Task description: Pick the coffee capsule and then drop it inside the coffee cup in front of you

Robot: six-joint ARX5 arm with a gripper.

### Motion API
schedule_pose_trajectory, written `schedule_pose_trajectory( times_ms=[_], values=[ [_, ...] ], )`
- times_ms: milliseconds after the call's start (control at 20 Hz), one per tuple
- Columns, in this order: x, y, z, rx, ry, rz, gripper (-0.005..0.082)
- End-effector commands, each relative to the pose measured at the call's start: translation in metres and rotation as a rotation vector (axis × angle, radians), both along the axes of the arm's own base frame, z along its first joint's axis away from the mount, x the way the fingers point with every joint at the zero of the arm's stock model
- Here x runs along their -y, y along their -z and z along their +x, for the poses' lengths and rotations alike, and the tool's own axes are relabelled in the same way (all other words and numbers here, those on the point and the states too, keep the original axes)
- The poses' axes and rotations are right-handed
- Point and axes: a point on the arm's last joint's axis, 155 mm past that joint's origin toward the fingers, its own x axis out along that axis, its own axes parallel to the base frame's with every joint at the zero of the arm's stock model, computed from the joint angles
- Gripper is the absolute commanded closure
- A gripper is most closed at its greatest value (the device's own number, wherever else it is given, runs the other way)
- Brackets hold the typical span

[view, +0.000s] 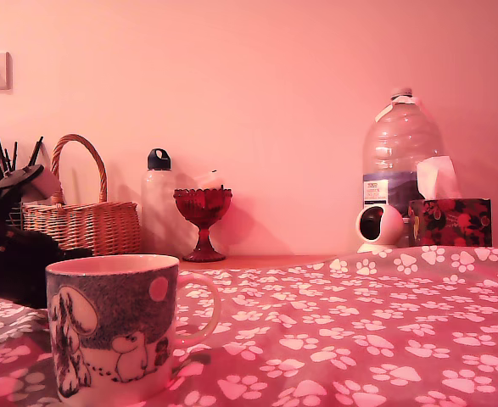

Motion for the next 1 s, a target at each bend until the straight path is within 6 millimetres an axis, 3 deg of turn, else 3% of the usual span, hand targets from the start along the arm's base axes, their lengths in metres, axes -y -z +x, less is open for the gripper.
schedule_pose_trajectory(
  times_ms=[0, 300, 950],
  values=[
    [0.002, 0.003, -0.001, -0.004, 0.009, -0.003, 0.0579],
    [0.008, -0.011, -0.012, -0.054, 0.041, -0.03, 0.0579],
    [-0.002, -0.047, -0.048, -0.104, 0.017, -0.05, 0.0579]
  ],
)
